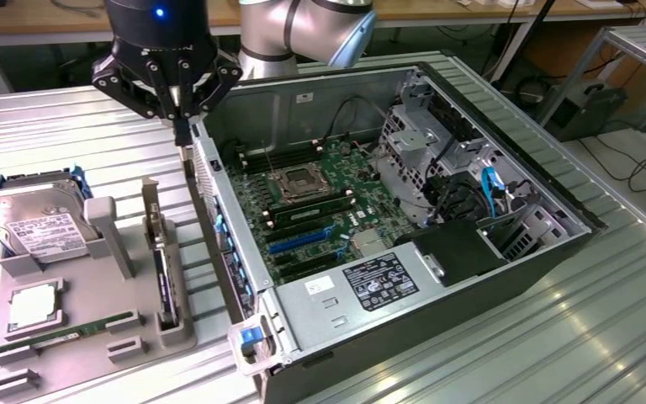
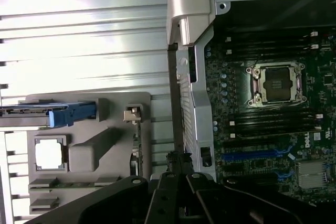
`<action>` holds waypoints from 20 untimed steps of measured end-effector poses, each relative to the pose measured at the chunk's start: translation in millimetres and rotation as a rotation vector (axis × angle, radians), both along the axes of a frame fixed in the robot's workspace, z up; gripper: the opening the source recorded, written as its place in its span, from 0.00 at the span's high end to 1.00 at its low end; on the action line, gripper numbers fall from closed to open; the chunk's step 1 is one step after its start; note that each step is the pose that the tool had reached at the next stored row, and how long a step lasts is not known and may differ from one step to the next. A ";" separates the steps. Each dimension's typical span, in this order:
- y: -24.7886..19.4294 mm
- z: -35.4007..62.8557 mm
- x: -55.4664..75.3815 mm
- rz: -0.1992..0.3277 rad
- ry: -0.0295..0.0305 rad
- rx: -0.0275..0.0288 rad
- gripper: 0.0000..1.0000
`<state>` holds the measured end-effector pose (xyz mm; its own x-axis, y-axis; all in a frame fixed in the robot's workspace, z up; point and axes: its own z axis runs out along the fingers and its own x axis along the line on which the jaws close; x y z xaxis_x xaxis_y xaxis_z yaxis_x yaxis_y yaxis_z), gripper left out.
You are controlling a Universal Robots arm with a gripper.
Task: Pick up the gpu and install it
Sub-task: 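Reach for the gpu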
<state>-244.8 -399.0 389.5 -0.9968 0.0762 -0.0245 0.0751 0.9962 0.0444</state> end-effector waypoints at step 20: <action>-0.1 -0.1 -11.1 0.000 0.0000 0.0000 0.89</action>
<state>-255.9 -399.0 389.4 -0.9968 0.0762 -0.0244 0.0751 0.9962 0.0443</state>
